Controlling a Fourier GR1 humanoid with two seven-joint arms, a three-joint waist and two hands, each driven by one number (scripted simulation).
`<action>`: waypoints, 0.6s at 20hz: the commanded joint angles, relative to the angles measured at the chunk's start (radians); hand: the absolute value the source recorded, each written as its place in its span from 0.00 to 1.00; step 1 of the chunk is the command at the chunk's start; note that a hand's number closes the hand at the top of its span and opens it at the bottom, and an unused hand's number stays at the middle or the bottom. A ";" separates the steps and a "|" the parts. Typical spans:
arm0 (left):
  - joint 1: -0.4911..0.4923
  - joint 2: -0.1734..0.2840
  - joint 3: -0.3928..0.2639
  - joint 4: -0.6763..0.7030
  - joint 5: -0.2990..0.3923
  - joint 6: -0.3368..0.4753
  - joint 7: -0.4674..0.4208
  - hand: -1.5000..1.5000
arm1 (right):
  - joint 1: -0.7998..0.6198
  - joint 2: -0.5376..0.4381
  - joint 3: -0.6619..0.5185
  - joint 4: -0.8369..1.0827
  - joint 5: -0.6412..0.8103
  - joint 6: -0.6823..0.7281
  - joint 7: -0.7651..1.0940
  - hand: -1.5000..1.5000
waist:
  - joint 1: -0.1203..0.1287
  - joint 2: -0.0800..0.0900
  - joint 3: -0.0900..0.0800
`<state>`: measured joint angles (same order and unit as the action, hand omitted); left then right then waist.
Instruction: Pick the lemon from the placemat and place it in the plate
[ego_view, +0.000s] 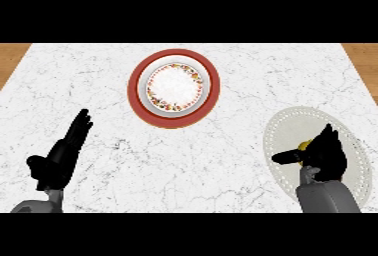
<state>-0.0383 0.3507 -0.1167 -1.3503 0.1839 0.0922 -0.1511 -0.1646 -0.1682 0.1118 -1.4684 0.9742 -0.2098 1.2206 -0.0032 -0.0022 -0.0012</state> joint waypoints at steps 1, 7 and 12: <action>0.007 0.006 0.026 0.007 0.019 -0.031 -0.027 0.50 | 0.004 0.011 -0.052 0.033 0.005 0.084 0.150 0.00 | 0.003 0.002 0.000; 0.003 -0.017 0.018 0.010 -0.008 -0.028 -0.009 0.50 | 0.005 0.023 -0.129 0.094 0.026 0.068 0.067 0.00 | 0.004 0.003 0.001; -0.029 0.022 0.089 0.072 0.012 -0.090 -0.031 0.50 | -0.015 0.053 -0.130 0.152 -0.021 0.093 -0.059 1.00 | 0.007 0.004 0.001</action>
<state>-0.0713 0.3548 -0.0661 -1.3181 0.1823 0.0479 -0.1441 -0.1660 -0.1364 -0.0105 -1.3966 0.9650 -0.1434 1.1261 0.0006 -0.0070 -0.0097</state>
